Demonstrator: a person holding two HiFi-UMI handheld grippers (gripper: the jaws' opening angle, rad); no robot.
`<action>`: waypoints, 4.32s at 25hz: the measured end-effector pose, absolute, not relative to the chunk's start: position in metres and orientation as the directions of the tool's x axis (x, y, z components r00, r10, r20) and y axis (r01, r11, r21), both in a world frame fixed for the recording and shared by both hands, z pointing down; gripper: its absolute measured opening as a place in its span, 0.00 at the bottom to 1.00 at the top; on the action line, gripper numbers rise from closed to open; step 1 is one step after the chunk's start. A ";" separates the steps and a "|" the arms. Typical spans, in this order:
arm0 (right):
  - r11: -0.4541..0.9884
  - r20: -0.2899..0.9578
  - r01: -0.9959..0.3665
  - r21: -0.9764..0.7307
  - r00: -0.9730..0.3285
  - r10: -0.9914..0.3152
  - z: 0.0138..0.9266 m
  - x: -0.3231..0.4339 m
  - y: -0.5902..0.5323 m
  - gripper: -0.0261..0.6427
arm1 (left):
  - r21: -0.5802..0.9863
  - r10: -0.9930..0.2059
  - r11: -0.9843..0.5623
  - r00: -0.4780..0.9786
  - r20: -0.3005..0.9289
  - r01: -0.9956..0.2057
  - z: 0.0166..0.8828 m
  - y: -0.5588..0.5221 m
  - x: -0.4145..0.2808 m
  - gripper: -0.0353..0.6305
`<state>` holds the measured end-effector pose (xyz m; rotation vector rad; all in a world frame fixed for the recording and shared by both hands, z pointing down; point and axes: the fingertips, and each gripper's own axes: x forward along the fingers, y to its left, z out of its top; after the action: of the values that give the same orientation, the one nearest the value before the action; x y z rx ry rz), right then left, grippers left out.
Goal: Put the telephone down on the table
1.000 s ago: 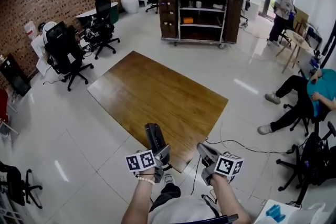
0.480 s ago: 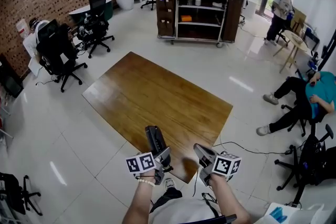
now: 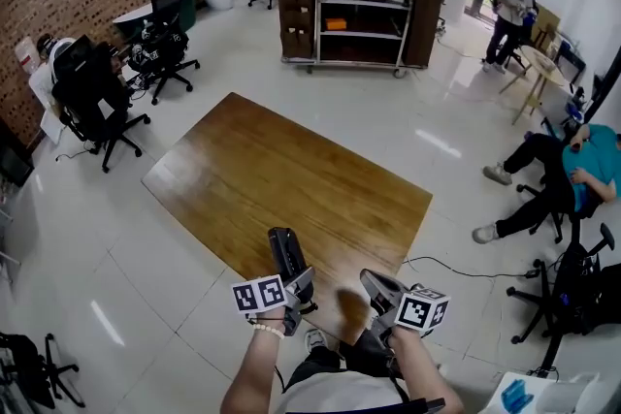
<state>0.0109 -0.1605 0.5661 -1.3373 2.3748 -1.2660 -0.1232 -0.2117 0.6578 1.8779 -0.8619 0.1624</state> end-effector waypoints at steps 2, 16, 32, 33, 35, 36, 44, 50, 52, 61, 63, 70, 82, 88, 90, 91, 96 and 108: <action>0.245 0.264 -0.640 -0.728 -0.592 -0.761 0.568 0.016 -0.166 0.06 | 0.737 -0.488 -0.224 0.728 0.481 -0.638 0.661 -0.222 -0.122 0.51; 0.263 0.267 -0.600 -0.755 -0.649 -0.712 0.588 0.028 -0.230 0.06 | 0.520 -0.433 -0.216 0.559 0.708 -0.826 0.717 -0.289 -0.123 0.51; 0.122 0.275 -0.540 -0.833 -0.595 -0.755 0.633 0.088 -0.269 0.06 | 0.182 -0.278 -0.229 0.244 0.929 -0.956 0.784 -0.341 -0.122 0.51; 0.118 0.273 -0.537 -0.836 -0.593 -0.758 0.633 0.089 -0.272 0.06 | 0.176 -0.270 -0.229 0.236 0.933 -0.957 0.786 -0.342 -0.120 0.51; 0.113 0.271 -0.529 -0.841 -0.593 -0.758 0.634 0.091 -0.276 0.06 | 0.154 -0.255 -0.225 0.211 0.944 -0.962 0.790 -0.344 -0.120 0.51; 0.112 0.270 -0.525 -0.844 -0.595 -0.757 0.636 0.091 -0.278 0.06 | 0.139 -0.245 -0.223 0.193 0.950 -0.965 0.794 -0.345 -0.120 0.51; 0.089 0.289 -0.532 -0.842 -0.584 -0.759 0.639 0.098 -0.285 0.06 | 0.098 -0.193 -0.208 0.139 0.971 -0.973 0.808 -0.337 -0.117 0.52; 0.095 0.277 -0.516 -0.851 -0.596 -0.754 0.643 0.098 -0.286 0.06 | 0.064 -0.202 -0.217 0.109 0.973 -0.974 0.807 -0.333 -0.108 0.54; 0.096 0.280 -0.518 -0.850 -0.598 -0.751 0.641 0.096 -0.287 0.06 | 0.050 -0.222 -0.229 0.102 0.970 -0.972 0.807 -0.336 -0.105 0.54; 0.095 0.283 -0.523 -0.847 -0.595 -0.753 0.637 0.097 -0.284 0.06 | -0.059 -0.252 -0.296 0.018 0.968 -0.953 0.803 -0.340 -0.110 0.63; 0.094 0.286 -0.528 -0.844 -0.591 -0.754 0.640 0.101 -0.282 0.06 | -0.033 -0.253 -0.278 0.040 0.967 -0.960 0.800 -0.338 -0.108 0.63; 0.115 0.275 -0.529 -0.841 -0.600 -0.751 0.627 0.091 -0.282 0.06 | 0.190 -0.354 -0.189 0.248 0.902 -0.963 0.761 -0.335 -0.115 0.61; 0.223 0.239 -0.569 -0.792 -0.625 -0.743 0.585 0.063 -0.272 0.06 | 0.449 -0.574 -0.108 0.424 0.700 -0.887 0.681 -0.303 -0.137 0.46; 0.274 0.250 -0.595 -0.755 -0.648 -0.719 0.574 0.026 -0.238 0.06 | 0.456 -0.657 -0.110 0.409 0.633 -0.883 0.666 -0.272 -0.152 0.23; 0.274 0.262 -0.601 -0.751 -0.652 -0.712 0.575 0.015 -0.223 0.06 | 0.442 -0.682 -0.106 0.389 0.620 -0.891 0.662 -0.261 -0.158 0.11; 0.273 0.265 -0.600 -0.752 -0.654 -0.709 0.575 0.010 -0.215 0.06 | 0.435 -0.689 -0.110 0.384 0.615 -0.894 0.660 -0.255 -0.160 0.06; 0.267 0.280 -0.611 -0.745 -0.650 -0.707 0.581 0.004 -0.185 0.06 | 0.415 -0.682 -0.135 0.388 0.620 -0.900 0.663 -0.226 -0.161 0.05; 0.302 0.214 -0.593 -0.746 -0.643 -0.735 0.567 0.034 -0.128 0.06 | 0.428 -0.692 -0.105 0.375 0.616 -0.898 0.650 -0.155 -0.151 0.05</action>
<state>0.0340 -0.1281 0.5666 -1.2351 2.3941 -1.2580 -0.1510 -0.1549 0.6497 1.8590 -1.3810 0.3341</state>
